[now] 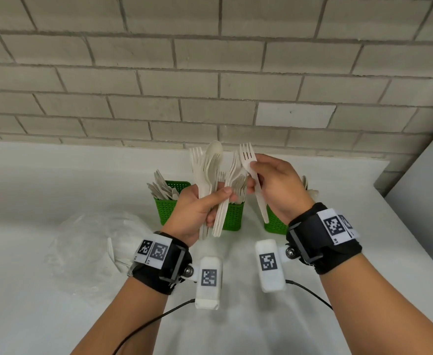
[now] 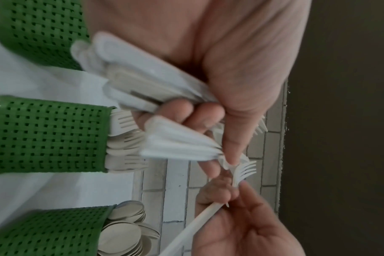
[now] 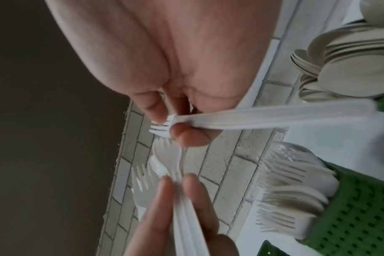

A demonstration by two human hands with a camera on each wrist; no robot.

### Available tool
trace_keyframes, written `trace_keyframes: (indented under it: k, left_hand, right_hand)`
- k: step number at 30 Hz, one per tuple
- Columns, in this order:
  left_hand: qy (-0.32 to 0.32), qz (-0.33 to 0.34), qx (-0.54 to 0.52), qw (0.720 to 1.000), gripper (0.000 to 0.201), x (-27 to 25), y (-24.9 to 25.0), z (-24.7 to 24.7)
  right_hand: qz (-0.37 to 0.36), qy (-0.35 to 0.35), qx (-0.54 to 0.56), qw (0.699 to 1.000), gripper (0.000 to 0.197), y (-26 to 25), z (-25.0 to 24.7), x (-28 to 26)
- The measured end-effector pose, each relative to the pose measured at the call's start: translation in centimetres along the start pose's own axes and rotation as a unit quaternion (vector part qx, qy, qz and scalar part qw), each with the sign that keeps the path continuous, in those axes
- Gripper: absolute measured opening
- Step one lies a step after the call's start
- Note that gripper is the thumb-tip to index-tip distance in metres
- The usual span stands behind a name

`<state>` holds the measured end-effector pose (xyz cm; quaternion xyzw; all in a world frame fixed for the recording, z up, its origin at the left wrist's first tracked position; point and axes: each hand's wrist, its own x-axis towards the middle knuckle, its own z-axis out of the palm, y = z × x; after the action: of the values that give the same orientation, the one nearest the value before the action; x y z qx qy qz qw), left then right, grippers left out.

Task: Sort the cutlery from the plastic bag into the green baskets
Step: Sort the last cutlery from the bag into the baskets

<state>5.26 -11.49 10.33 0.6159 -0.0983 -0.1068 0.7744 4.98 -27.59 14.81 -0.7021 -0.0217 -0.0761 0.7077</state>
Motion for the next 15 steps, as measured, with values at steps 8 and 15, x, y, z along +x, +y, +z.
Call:
trace_keyframes:
  k: [8, 15]
  left_hand:
    - [0.059, 0.02, -0.036, 0.997, 0.019, 0.9, -0.6, -0.1]
    - [0.061, 0.032, -0.008, 0.998, 0.018, 0.8, -0.3, -0.2]
  right_hand:
    - [-0.042, 0.057, -0.063, 0.996, 0.023, 0.8, 1.6, -0.3]
    - [0.025, 0.022, 0.041, 0.999, 0.037, 1.4, 0.5, 0.4]
